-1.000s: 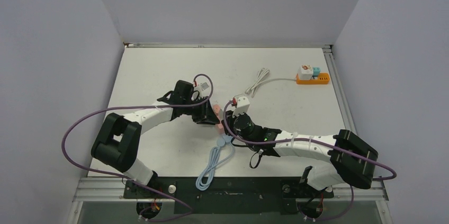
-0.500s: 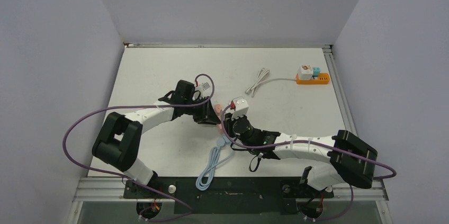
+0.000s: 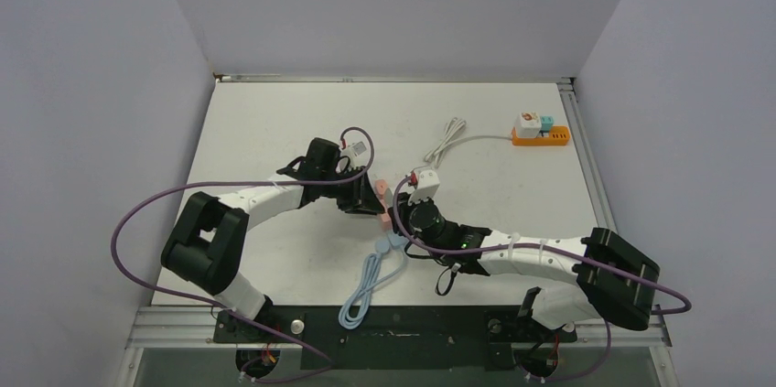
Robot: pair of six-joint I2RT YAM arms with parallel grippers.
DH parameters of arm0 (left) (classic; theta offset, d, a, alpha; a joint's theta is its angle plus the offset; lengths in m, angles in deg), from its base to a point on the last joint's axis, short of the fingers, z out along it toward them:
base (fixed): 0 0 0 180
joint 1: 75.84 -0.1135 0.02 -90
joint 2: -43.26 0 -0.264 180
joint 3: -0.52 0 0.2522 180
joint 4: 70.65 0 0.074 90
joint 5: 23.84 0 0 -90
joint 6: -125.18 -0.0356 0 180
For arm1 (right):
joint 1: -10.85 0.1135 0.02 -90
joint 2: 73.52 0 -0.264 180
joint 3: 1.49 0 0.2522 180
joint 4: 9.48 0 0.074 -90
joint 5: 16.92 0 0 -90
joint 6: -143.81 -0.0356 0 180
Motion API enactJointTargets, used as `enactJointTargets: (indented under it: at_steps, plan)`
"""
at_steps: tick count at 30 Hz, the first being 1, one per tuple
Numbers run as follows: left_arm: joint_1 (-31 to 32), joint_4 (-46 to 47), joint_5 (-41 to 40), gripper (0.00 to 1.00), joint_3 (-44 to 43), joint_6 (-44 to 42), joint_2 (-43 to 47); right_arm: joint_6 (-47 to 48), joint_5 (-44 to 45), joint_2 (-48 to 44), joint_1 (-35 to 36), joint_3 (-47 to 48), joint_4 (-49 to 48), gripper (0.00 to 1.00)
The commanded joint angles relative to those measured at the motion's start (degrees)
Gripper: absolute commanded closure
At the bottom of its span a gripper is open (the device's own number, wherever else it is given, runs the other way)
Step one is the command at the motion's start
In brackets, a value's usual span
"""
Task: Pull the plug off the socket
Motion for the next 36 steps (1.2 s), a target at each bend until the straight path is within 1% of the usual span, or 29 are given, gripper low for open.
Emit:
enactJointTargets:
  at_steps: [1, 6, 20, 30, 36]
  plan:
    - [1.4, -5.0, -9.9, 0.72, 1.9, -4.5, -3.7, -1.5, 3.5, -3.7, -1.5, -0.5, -0.9, 0.95]
    - [1.4, -5.0, -10.0, 0.72, 1.9, -4.6, -3.8, -1.7, 4.2, -4.0, -1.5, -0.5, -0.6, 0.95]
    - [1.9, -5.3, -10.0, 0.72, 1.4, -4.9, -4.4, 2.2, 5.9, -4.1, 1.5, 0.0, -1.9, 0.95]
    - [2.0, -5.4, -9.9, 0.72, 1.3, -5.1, -4.5, 5.2, 10.9, -2.3, 5.8, 1.9, -1.4, 0.95]
    - [2.0, -5.4, -10.0, 0.72, 1.3, -5.1, -4.5, 4.2, 11.5, -2.4, 6.0, 1.9, -0.8, 0.95]
